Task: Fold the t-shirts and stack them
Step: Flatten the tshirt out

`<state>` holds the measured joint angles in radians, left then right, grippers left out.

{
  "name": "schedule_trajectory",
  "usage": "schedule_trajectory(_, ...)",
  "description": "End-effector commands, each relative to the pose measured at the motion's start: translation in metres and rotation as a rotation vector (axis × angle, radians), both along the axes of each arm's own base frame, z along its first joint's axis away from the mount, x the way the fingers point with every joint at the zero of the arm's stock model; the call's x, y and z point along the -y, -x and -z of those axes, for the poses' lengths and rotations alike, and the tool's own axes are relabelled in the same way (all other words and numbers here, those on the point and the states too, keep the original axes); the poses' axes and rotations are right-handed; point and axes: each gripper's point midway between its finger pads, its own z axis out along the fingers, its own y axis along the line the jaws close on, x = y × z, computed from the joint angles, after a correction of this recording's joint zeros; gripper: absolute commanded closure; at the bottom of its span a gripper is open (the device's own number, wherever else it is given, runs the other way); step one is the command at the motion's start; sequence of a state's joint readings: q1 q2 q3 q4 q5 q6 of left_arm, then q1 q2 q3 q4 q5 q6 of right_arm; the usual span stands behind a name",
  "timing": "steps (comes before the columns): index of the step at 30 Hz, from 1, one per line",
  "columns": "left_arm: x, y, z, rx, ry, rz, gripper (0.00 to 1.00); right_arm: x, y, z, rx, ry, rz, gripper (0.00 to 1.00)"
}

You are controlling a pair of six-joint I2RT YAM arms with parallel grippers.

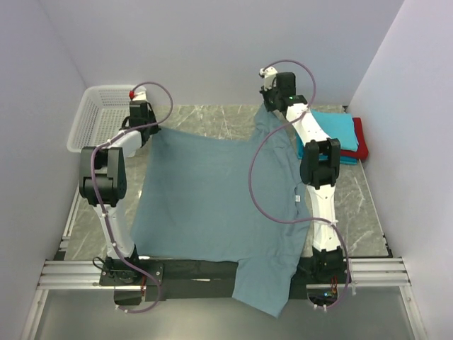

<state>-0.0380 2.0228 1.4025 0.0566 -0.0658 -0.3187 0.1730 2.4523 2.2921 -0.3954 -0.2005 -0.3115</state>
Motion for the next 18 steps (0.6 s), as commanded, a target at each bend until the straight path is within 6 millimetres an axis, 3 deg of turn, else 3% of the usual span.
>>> schedule_trajectory(1, -0.024, -0.026, -0.049, 0.141, -0.077, -0.080, 1.00, -0.004, -0.025, -0.100, 0.290, -0.003, 0.051, 1.00)
schedule_trajectory(4, -0.033, -0.029, -0.058, 0.165, -0.079, -0.099, 1.00, 0.004, -0.028, -0.122, 0.337, -0.019, 0.092, 1.00)
schedule_trajectory(7, -0.031, -0.030, -0.068, 0.183, -0.067, -0.067, 1.00, 0.010, -0.024, -0.157, 0.393, -0.052, 0.109, 1.00)
schedule_trajectory(9, -0.025, -0.027, -0.089, 0.224, -0.057, -0.031, 1.00, 0.008, -0.012, -0.175, 0.395, -0.078, 0.092, 1.00)
schedule_trajectory(10, -0.016, -0.025, -0.099, 0.247, -0.035, 0.012, 1.00, 0.007, 0.001, -0.201, 0.421, -0.090, 0.085, 1.00)
schedule_trajectory(11, -0.014, -0.016, -0.120, 0.287, -0.022, 0.021, 1.00, 0.007, 0.011, -0.213, 0.428, -0.102, 0.070, 1.00)
schedule_trajectory(12, -0.010, -0.012, -0.136, 0.324, 0.002, 0.027, 1.00, 0.006, 0.021, -0.211, 0.407, -0.104, 0.061, 1.00)
schedule_trajectory(13, -0.009, -0.006, -0.147, 0.343, 0.016, 0.027, 1.00, 0.008, 0.043, -0.249, 0.458, -0.119, 0.054, 1.00)
schedule_trajectory(14, -0.006, 0.006, -0.182, 0.406, 0.029, 0.037, 0.99, 0.007, 0.058, -0.265, 0.473, -0.124, 0.039, 1.00)
schedule_trajectory(15, -0.005, 0.014, -0.201, 0.438, 0.050, 0.033, 1.00, 0.006, 0.071, -0.270, 0.469, -0.119, 0.030, 1.00)
schedule_trajectory(16, -0.004, 0.025, -0.212, 0.458, 0.060, 0.035, 1.00, 0.010, 0.102, -0.309, 0.527, -0.113, 0.019, 1.00)
schedule_trajectory(17, -0.001, 0.046, -0.253, 0.541, 0.074, 0.050, 1.00, 0.012, 0.120, -0.328, 0.554, -0.106, 0.012, 1.00)
schedule_trajectory(18, 0.001, 0.059, -0.271, 0.577, 0.090, 0.054, 1.00, 0.010, 0.137, -0.338, 0.567, -0.097, -0.008, 1.00)
